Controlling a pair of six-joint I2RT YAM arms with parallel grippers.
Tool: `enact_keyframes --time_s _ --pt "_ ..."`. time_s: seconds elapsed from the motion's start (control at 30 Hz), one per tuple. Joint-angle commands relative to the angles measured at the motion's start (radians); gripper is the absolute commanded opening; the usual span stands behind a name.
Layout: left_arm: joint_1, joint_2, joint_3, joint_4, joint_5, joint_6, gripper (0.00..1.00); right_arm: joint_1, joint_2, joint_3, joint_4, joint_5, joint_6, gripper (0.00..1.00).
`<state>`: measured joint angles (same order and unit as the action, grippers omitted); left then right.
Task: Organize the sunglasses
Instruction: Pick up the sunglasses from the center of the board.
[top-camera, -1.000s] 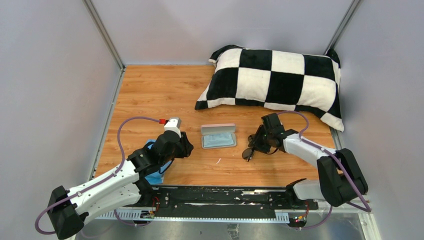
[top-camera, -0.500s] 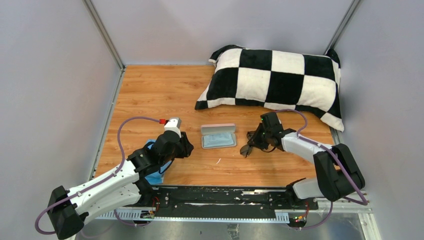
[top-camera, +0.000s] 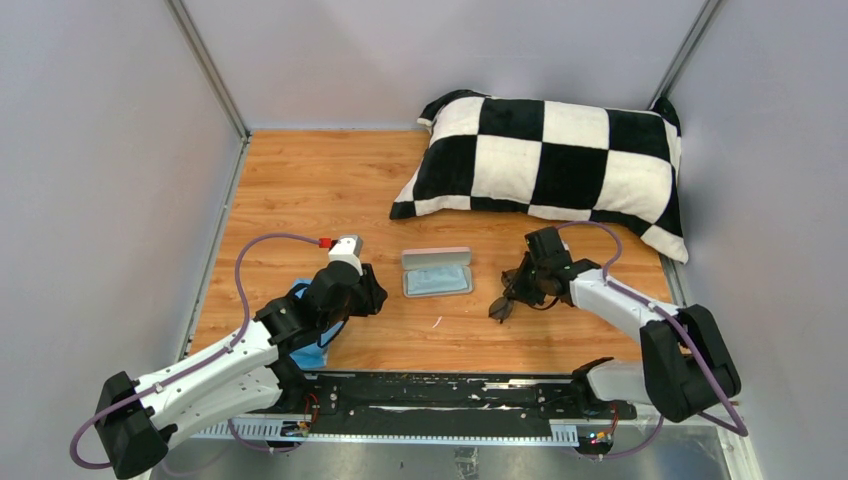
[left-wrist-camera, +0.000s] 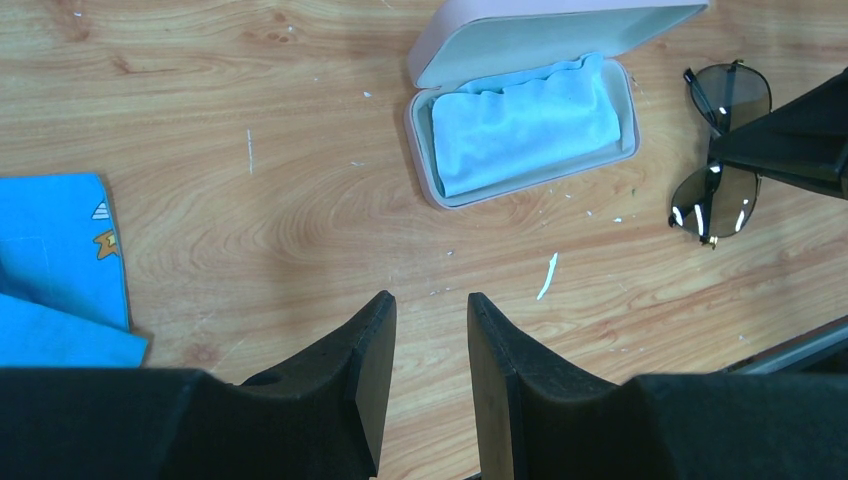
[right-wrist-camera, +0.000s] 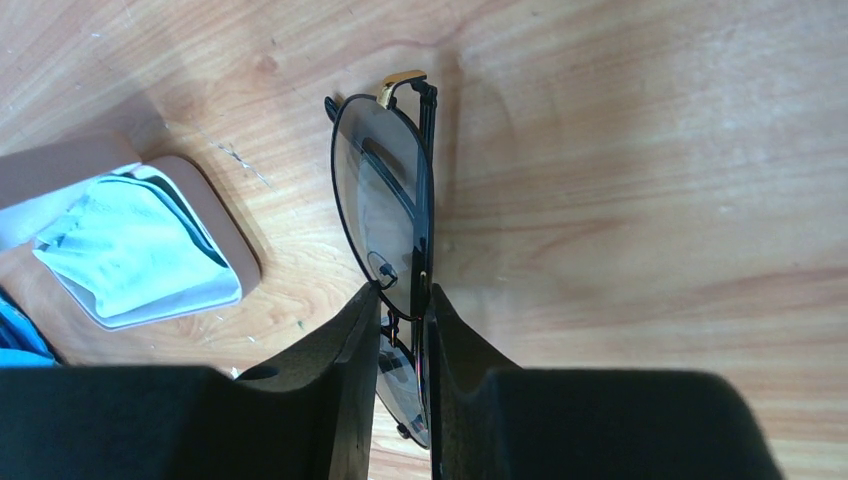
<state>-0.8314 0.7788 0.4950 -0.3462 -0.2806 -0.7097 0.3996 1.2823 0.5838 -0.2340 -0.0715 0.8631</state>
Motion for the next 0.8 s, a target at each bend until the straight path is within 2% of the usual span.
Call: enact_keyframes --time_s 0.0,0.47,0.63,0.77 --pt "0.003 0.006 0.005 0.001 0.003 0.008 0.38 0.012 -0.043 -0.007 -0.101 0.033 -0.018 0.18" --pt "0.004 0.028 0.010 0.015 -0.008 -0.013 0.39 0.059 -0.132 -0.014 -0.116 0.006 0.062 0.18" --pt "0.037 0.183 0.115 -0.026 -0.083 0.008 0.40 0.074 -0.135 -0.013 -0.116 0.019 0.066 0.18" --pt "0.137 0.339 0.214 0.001 0.006 0.044 0.39 0.076 -0.140 -0.040 -0.113 0.026 0.067 0.18"
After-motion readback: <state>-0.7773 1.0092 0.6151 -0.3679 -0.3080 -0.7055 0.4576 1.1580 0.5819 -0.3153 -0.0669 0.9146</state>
